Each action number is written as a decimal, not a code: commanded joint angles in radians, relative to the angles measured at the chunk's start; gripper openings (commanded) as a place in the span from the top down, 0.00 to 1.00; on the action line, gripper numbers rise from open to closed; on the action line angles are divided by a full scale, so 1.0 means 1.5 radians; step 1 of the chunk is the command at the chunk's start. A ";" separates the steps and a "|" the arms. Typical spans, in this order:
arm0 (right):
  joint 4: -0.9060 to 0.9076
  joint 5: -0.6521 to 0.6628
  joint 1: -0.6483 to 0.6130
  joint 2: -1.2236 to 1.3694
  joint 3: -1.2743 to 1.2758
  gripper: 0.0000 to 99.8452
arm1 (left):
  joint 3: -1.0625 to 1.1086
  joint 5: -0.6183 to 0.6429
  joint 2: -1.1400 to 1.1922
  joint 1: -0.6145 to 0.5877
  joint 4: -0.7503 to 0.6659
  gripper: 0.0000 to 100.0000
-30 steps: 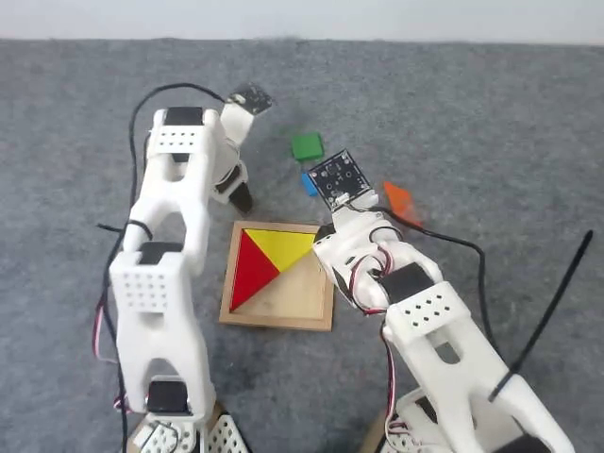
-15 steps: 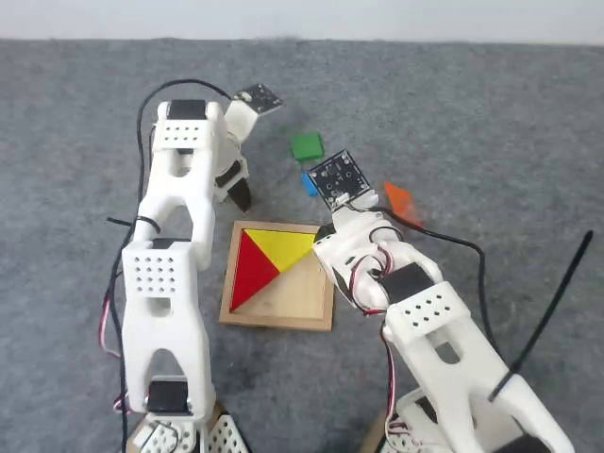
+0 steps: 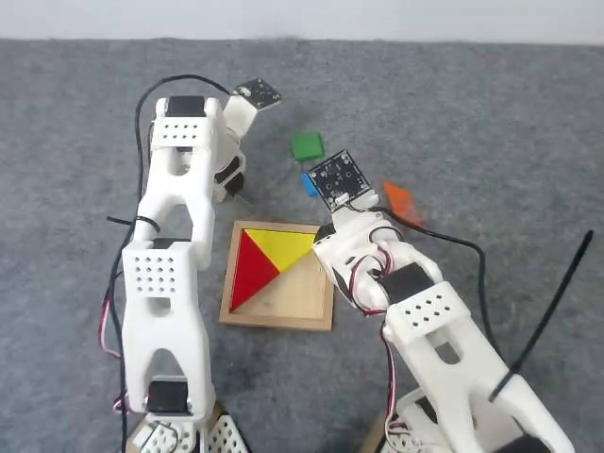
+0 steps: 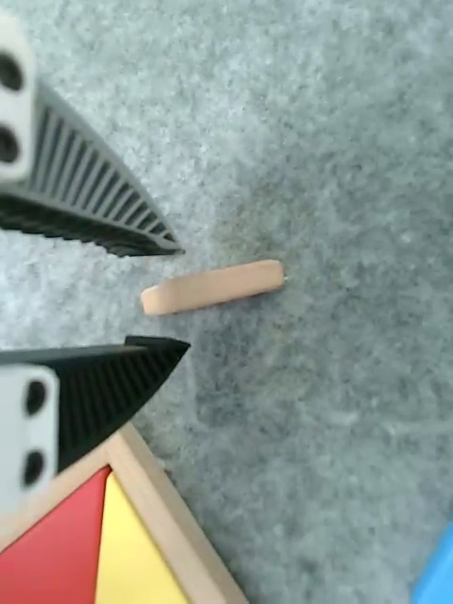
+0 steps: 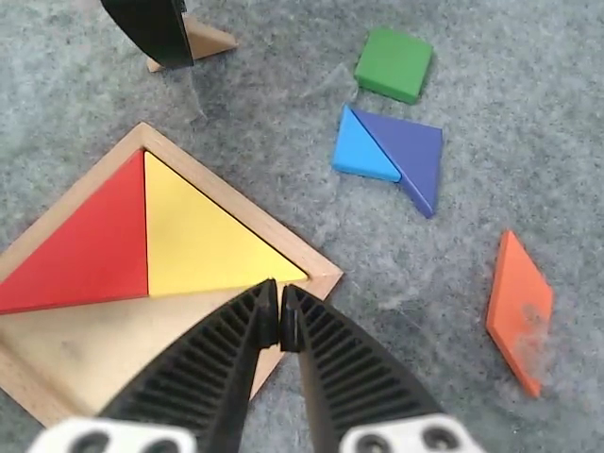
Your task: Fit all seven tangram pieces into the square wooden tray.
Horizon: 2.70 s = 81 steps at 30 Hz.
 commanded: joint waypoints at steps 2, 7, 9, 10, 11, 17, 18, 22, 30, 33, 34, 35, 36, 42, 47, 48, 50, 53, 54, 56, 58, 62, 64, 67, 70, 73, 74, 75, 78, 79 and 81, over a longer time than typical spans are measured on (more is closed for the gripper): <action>0.004 0.008 0.007 -0.003 -0.009 0.99 | -0.005 0.060 0.023 0.027 -0.023 0.87; 0.005 0.008 0.006 -0.003 -0.009 0.99 | -0.068 0.074 0.057 0.020 0.011 0.89; 0.005 0.008 0.006 -0.003 -0.009 0.99 | -0.096 0.074 0.069 0.019 0.036 0.93; 0.005 0.008 0.006 -0.003 -0.009 0.99 | -0.110 0.074 0.074 0.018 0.047 0.95; 0.005 0.008 0.006 -0.003 -0.009 0.99 | -0.124 0.074 0.080 0.017 0.057 0.97; 0.005 0.008 0.007 -0.003 -0.009 0.99 | -0.185 0.076 0.082 0.016 0.114 0.99; 0.005 0.008 0.007 -0.003 -0.009 0.99 | -0.190 0.077 0.082 0.016 0.114 0.99; 0.005 0.008 0.007 -0.003 -0.009 0.99 | -0.185 0.099 0.076 0.020 0.117 0.99; 0.004 0.008 0.007 -0.003 -0.009 0.99 | 0.130 0.147 -0.210 0.071 0.116 0.99; 0.004 0.006 0.010 -0.003 -0.009 0.99 | 0.285 0.126 -0.343 0.090 0.113 0.99; 0.005 0.004 0.011 -0.003 -0.009 0.99 | 0.331 0.116 -0.383 0.095 0.111 0.99; 0.008 0.003 0.011 -0.004 -0.009 0.99 | 0.376 0.110 -0.416 0.097 0.108 0.99; 0.009 0.003 0.013 -0.007 -0.009 0.99 | 0.420 0.106 -0.446 0.102 0.099 0.99; 0.039 -0.096 0.108 -0.096 -0.004 0.99 | 0.642 0.097 -0.560 0.114 0.017 0.99; 0.046 -0.174 0.188 -0.168 0.014 0.99 | 0.816 0.049 -0.623 0.182 -0.070 0.99; 0.044 -0.181 0.195 -0.176 0.017 0.99 | 0.843 0.048 -0.634 0.192 -0.095 0.99; 0.044 -0.185 0.201 -0.184 0.017 0.99 | 0.881 0.045 -0.657 0.206 -0.135 0.99; 0.044 -0.185 0.201 -0.188 0.018 0.99 | 0.915 -0.009 -0.672 0.224 -0.139 0.99; 0.044 -0.185 0.200 -0.188 0.018 0.99 | 0.923 -0.030 -0.672 0.234 -0.121 0.99; 0.044 -0.184 0.199 -0.188 0.018 0.99 | 0.934 -0.057 -0.673 0.254 -0.099 0.99; 0.044 -0.184 0.199 -0.188 0.018 0.99 | 0.946 -0.063 -0.673 0.272 -0.096 0.99; 0.046 -0.184 0.199 -0.188 0.018 0.99 | 0.967 -0.063 -0.673 0.312 -0.114 0.99; 0.046 -0.184 0.199 -0.188 0.018 0.99 | 0.979 -0.062 -0.673 0.311 -0.150 0.99; 0.046 -0.184 0.199 -0.188 0.019 0.99 | 0.986 -0.062 -0.672 0.311 -0.180 0.98; 0.046 -0.184 0.199 -0.188 0.019 0.99 | 0.984 -0.062 -0.672 0.304 -0.192 0.93; 0.046 -0.184 0.199 -0.188 0.019 0.99 | 0.980 -0.062 -0.672 0.272 -0.223 0.89; 0.046 -0.184 0.199 -0.188 0.019 0.99 | 0.980 -0.062 -0.672 0.263 -0.231 0.88; 0.046 -0.184 0.199 -0.188 0.019 0.99 | 0.980 -0.064 -0.672 0.257 -0.236 0.87; 0.046 -0.183 0.198 -0.188 0.019 0.99 | 0.980 -0.065 -0.672 0.251 -0.238 0.86; 0.046 -0.178 0.198 -0.188 0.019 0.99 | 0.979 -0.065 -0.673 0.252 -0.238 0.86; 0.046 -0.165 0.197 -0.188 0.019 0.99 | 0.979 -0.065 -0.677 0.250 -0.242 0.86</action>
